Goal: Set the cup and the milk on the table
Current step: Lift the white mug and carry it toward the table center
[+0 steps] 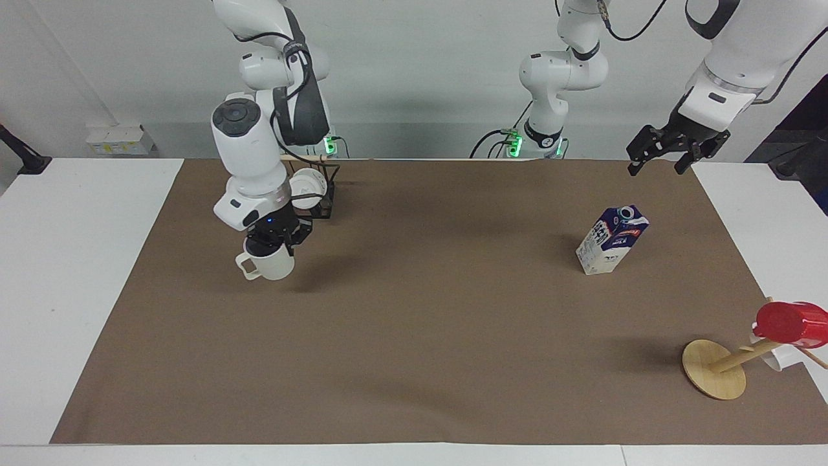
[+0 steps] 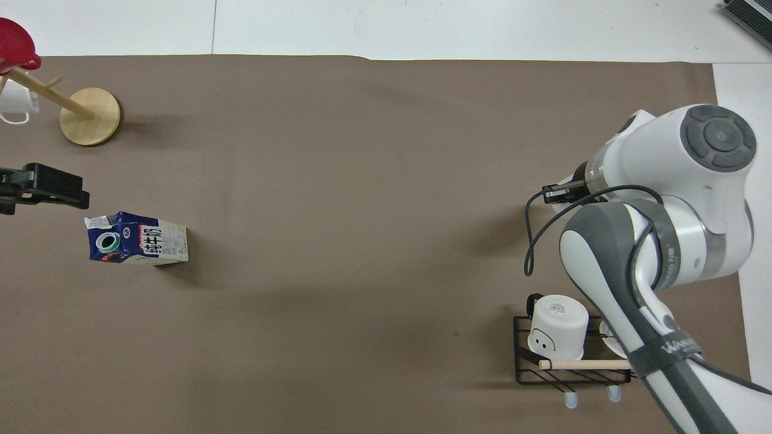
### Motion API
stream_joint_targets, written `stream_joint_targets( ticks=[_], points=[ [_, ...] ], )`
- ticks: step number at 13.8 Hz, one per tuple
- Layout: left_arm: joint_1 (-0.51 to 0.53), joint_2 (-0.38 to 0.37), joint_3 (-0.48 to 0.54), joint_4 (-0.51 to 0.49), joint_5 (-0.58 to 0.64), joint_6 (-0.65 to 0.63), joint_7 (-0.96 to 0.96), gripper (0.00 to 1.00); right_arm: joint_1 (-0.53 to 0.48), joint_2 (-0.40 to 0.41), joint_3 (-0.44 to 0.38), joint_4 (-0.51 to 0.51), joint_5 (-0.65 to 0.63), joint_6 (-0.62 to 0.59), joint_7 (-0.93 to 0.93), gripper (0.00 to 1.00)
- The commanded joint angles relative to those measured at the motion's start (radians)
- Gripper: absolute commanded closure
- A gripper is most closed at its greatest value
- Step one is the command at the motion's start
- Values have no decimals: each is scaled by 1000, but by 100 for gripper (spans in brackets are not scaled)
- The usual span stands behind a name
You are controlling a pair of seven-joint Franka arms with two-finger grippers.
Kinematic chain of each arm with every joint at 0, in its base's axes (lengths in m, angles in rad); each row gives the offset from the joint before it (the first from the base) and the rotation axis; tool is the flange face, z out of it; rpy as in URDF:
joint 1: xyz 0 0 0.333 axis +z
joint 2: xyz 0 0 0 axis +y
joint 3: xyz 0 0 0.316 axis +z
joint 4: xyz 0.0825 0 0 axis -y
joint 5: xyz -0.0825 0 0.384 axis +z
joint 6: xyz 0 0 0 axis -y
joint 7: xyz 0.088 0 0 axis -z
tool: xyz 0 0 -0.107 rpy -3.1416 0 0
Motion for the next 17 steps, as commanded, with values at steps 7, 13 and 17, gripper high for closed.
stream_joint_targets(
  ticks=[7,13,17],
  points=[
    [5,-5,-1,10,-9,-22,-6,0,208,80,4,83,1,11,198,100],
    [5,-5,-1,10,-9,-22,-6,0,314,138,7,81,3,121,287,100],
    [5,-7,-1,10,-9,-28,-6,0,388,202,8,77,3,184,326,100]
  ],
)
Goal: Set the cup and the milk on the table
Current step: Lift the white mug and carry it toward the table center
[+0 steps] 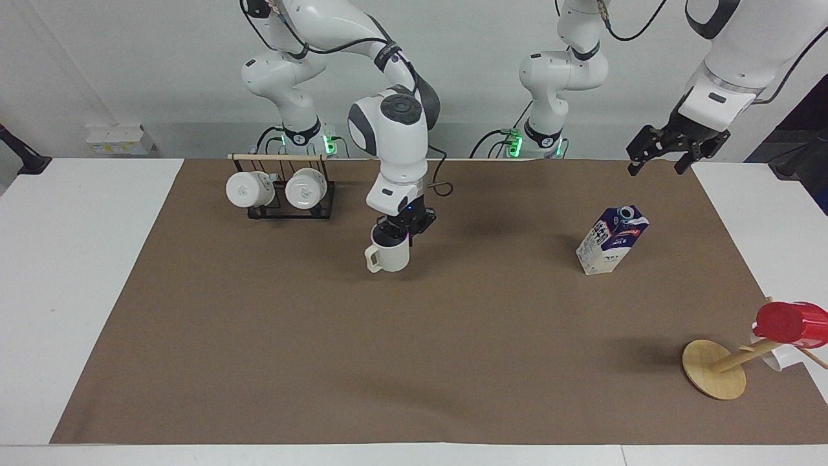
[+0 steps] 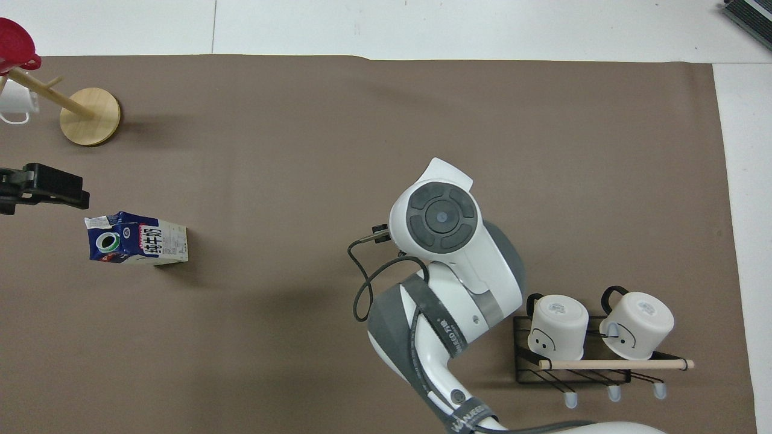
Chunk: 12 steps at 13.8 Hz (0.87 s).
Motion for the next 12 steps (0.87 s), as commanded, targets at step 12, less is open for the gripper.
stream_joint_targets(
  ticks=[12],
  points=[
    [21,-95,2,-132,21,67,-3,0,54,72,2,-62,3,172,9,100]
  ],
)
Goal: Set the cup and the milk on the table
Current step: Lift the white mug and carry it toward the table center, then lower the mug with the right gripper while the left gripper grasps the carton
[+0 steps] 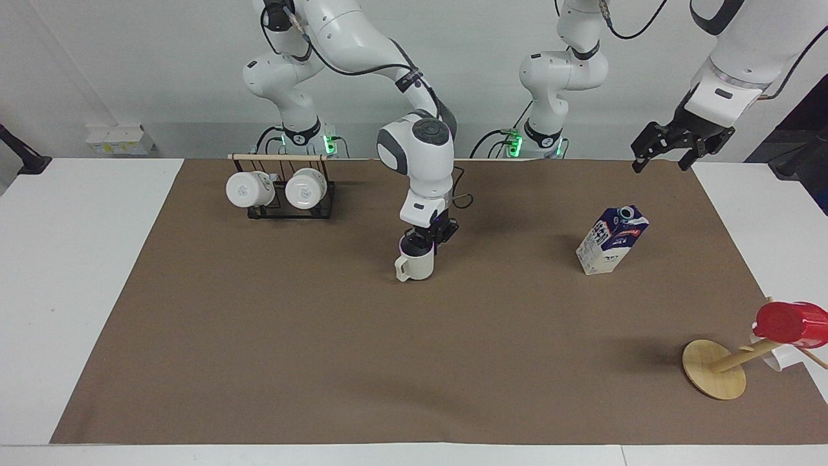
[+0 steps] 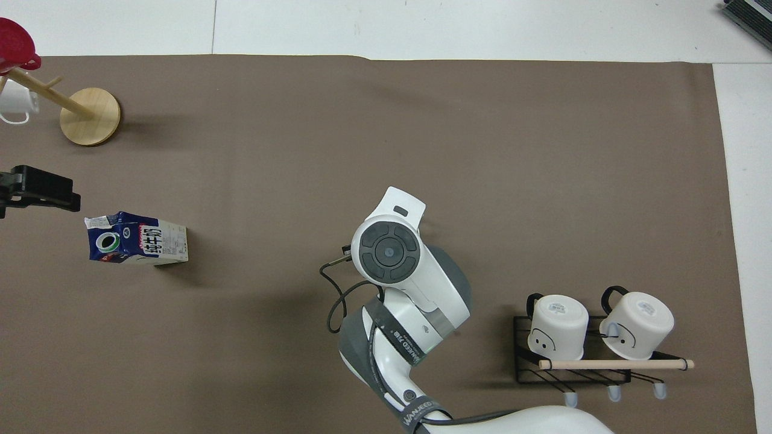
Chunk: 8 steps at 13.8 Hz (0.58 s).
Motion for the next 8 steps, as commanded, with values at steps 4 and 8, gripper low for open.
stream_joint_targets(
  ticks=[4,8],
  points=[
    [9,-289,-6,-542,17,407,13,0,-3,-15,2,-29,3,20,3,46],
    [14,-282,-4,-636,19,522,31,0,-7,-9,2,-10,3,20,15,6]
  ],
)
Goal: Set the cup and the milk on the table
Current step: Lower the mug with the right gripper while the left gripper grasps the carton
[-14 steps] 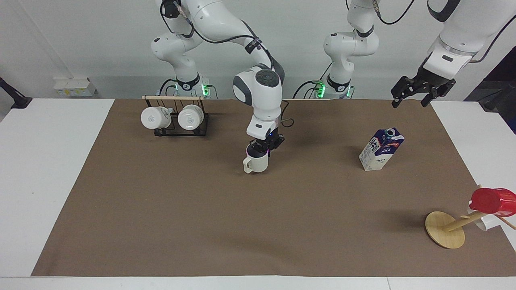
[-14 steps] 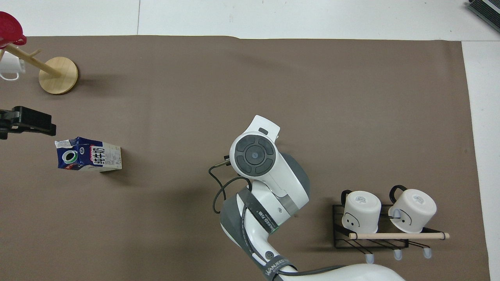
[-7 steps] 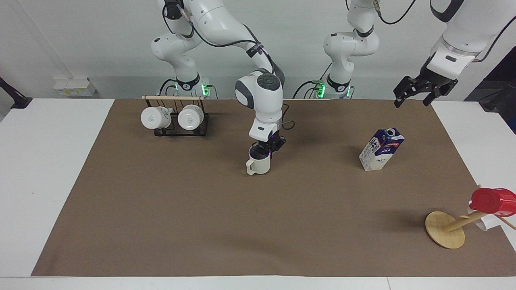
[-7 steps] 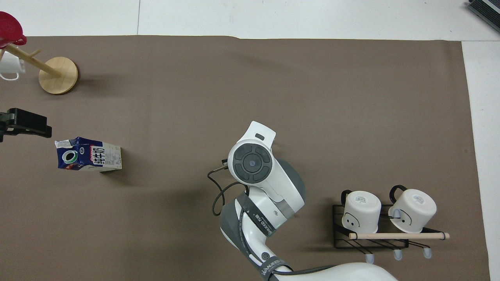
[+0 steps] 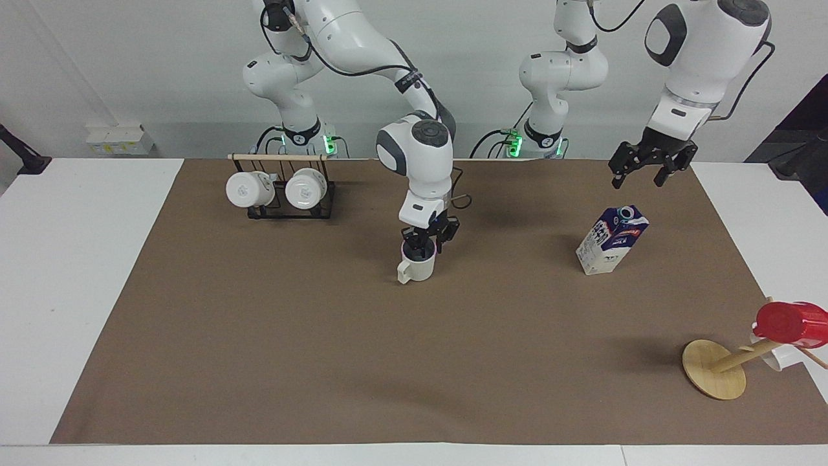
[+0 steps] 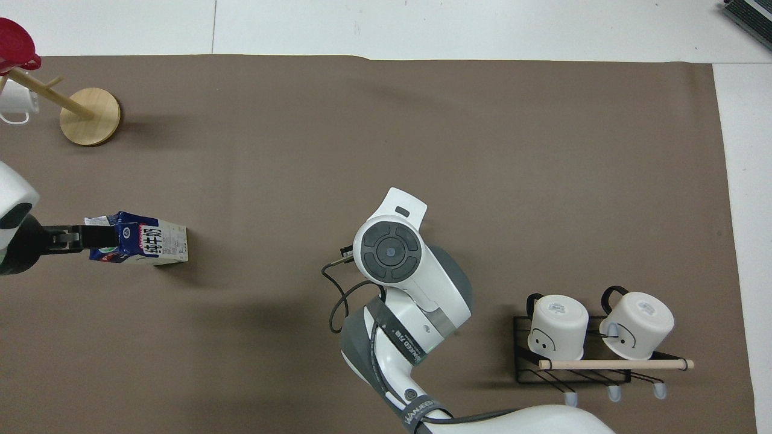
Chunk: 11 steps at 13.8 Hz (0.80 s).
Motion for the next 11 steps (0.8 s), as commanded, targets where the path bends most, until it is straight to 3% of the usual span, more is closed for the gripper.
stream_joint_targets(
  ticks=[1,6,11],
  points=[
    [14,-27,-5,-87,14,99,18,0,-3,-9,3,4,6,20,18,0],
    [43,25,-5,-114,14,196,41,0,-16,-96,2,30,107,-28,32,0],
    [43,64,-5,-131,14,247,44,0,-85,-253,-10,32,142,-206,24,0]
  ],
)
